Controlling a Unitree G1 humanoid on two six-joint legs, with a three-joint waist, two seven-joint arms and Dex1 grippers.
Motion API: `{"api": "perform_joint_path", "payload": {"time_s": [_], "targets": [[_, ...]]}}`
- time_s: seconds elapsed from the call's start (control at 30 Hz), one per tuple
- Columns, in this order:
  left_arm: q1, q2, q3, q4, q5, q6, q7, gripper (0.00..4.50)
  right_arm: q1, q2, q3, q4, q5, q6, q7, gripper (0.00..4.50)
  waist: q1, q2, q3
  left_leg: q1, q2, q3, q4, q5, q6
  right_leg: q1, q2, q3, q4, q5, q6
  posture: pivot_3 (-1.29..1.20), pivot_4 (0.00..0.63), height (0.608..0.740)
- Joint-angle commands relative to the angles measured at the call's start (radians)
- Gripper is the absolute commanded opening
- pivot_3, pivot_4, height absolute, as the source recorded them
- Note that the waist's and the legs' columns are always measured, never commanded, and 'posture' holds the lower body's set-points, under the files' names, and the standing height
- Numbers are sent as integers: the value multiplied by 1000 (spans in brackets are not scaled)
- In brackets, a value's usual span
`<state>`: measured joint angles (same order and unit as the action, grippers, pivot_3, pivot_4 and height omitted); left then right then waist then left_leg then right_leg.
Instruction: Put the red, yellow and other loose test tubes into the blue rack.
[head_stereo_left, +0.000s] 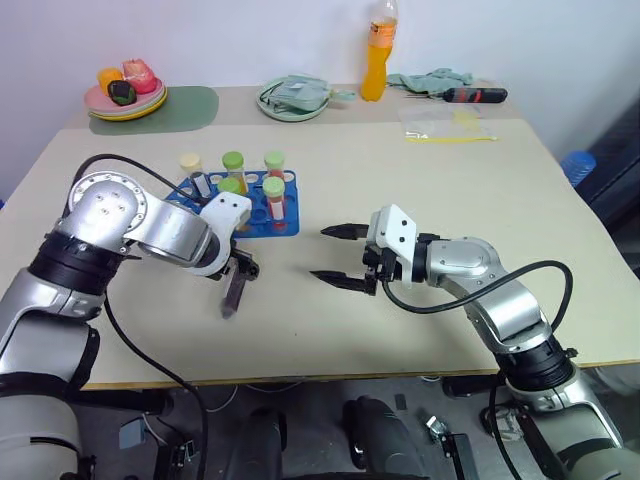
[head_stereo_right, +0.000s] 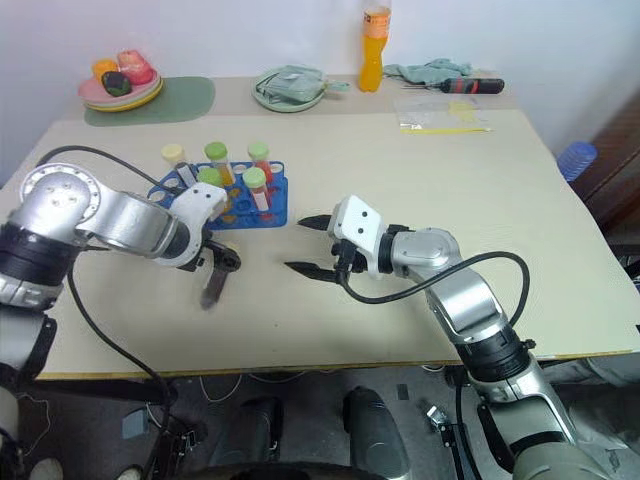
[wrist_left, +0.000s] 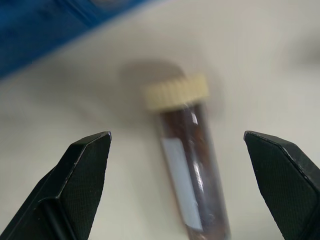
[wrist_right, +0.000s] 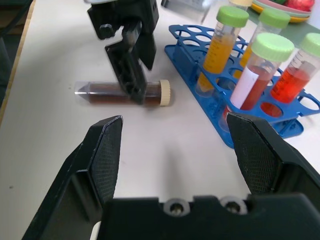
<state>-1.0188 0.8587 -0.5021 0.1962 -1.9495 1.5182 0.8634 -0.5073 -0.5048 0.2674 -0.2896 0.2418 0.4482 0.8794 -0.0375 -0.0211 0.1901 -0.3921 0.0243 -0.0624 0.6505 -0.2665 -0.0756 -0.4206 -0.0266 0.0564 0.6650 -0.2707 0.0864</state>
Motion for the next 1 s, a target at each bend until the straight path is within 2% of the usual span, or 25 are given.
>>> {"api": "perform_joint_path", "payload": {"time_s": [0.03, 0.17, 0.27, 0.37, 0.47, 0.57, 0.7, 0.83, 0.93, 1.0], "targets": [[-25, 4, -53, 7, -23, -23, 44, 4382, 8, 6, -7, -62, 6, 1, -13, 3666, 0, 0, 0, 0, 0, 0, 0, 0, 0, 0, 0, 0, 0, 0, 0, 0, 150, 740], [25, -10, -55, 35, -23, -48, 107, 4382, 19, 8, -1, -74, 3, -1, -15, 3666, -5, 0, 0, 0, 0, 0, 0, 0, 0, 0, 1, 0, 0, 0, 0, 0, 150, 740], [103, -59, 21, 22, -23, -99, 188, 4382, 19, 9, 3, -72, 2, -4, -12, 3666, -1, 1, -1, 1, 0, 0, 0, 0, 0, 0, 0, 0, 0, 0, 0, 0, 150, 740], [174, -105, 101, -13, -23, -137, 290, 3574, 9, 13, 6, -61, 2, -6, -8, 3666, 15, 4, -3, 3, -1, 0, 0, 0, -1, 4, -1, 0, -1, 0, 0, 0, 150, 740], [278, -170, 232, -68, -23, -200, 444, 2135, -4, 19, 9, -48, 3, -6, -1, 3666, 24, 5, -3, 6, -1, 0, 1, 0, -1, 7, -1, 0, -1, 0, 0, 0, 150, 740], [335, -230, 340, -131, -23, -259, 592, 876, -10, 22, 12, -41, 3, -8, 3, 3666, 25, 4, -3, 11, -1, 0, 0, 0, 0, 13, -1, 0, -2, 0, 0, 0, 150, 740], [304, 34, 350, -364, -22, -288, 587, 816, -14, 25, 12, -40, 7, -7, 7, 3666, 1, -3, 0, 9, 1, 0, -1, 1, -1, 9, 3, 1, -1, 0, 0, 0, 150, 740], [469, 171, 448, -471, -11, -382, 487, 816, -13, 26, 10, -36, 8, -11, 9, 3666, -4, 0, 0, 8, 1, 0, -4, 3, -6, 7, 1, 0, -2, 0, -1, 0, 150, 740], [649, 179, 626, -629, 168, -478, 322, 816, -17, 31, 10, -32, 12, -10, 12, 3666, -1, -1, 0, 6, 0, 1, -4, 3, -5, 7, 0, 0, -3, 0, 0, 0, 150, 740], [727, 187, 681, -732, 455, -592, 165, 816, -24, 38, 10, -24, 15, -11, 13, 3666, 7, -2, 1, 4, 0, 0, -3, 3, -5, 5, 1, -1, -4, 0, 0, 0, 150, 740]]}}
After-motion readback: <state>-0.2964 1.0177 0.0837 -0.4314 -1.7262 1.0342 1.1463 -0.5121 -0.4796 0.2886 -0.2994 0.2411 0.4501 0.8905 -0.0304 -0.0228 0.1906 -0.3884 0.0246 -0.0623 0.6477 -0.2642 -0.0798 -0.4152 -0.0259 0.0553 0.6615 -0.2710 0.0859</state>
